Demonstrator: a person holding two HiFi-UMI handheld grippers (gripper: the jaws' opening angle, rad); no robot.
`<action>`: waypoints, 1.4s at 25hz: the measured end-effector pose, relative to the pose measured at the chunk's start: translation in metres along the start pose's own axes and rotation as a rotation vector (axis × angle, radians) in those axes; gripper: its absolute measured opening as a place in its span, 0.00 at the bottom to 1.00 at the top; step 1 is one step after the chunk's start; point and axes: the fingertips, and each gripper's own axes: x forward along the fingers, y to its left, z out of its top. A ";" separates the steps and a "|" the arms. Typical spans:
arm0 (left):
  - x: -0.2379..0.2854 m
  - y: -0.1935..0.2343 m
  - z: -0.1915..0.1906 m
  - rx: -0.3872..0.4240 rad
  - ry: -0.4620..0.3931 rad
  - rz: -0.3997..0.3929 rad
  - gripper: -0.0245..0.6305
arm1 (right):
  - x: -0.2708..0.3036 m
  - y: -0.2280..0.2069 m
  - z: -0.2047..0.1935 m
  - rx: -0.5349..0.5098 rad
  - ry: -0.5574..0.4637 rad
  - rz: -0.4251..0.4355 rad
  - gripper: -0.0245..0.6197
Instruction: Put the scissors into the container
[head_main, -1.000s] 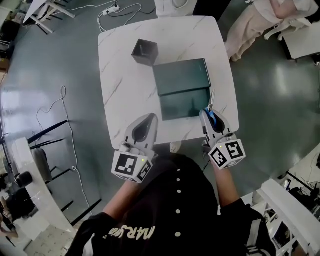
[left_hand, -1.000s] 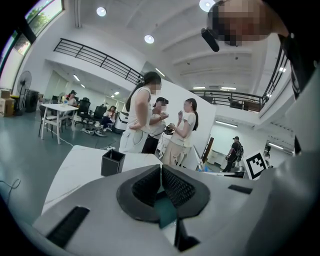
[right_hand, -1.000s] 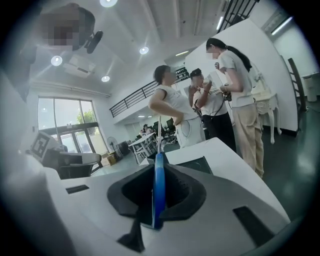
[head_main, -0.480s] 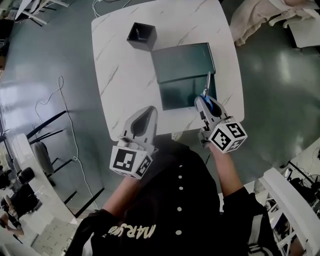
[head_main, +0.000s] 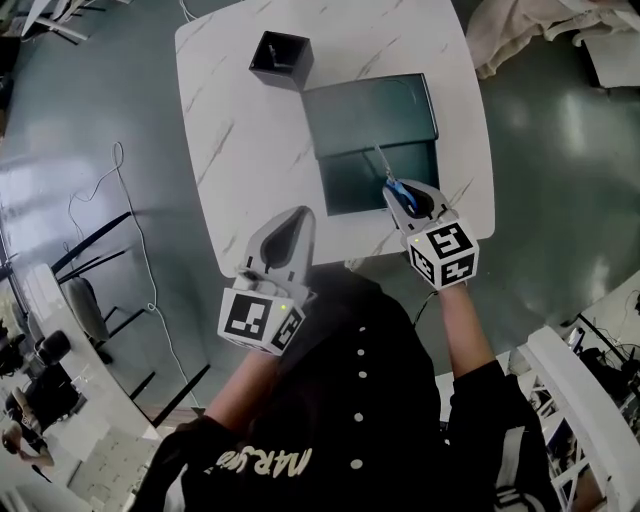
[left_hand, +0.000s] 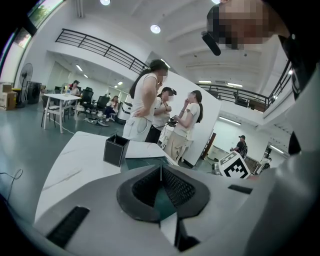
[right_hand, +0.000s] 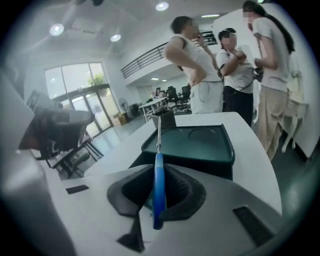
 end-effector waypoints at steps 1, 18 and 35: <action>0.001 0.001 -0.001 -0.002 0.002 0.001 0.09 | 0.005 0.000 -0.003 -0.064 0.039 0.011 0.13; 0.006 0.022 -0.011 -0.037 0.023 0.003 0.09 | 0.054 -0.006 -0.048 -1.234 0.492 0.135 0.13; 0.005 0.032 -0.024 -0.064 0.044 0.015 0.09 | 0.090 -0.026 -0.059 -1.476 0.546 0.063 0.14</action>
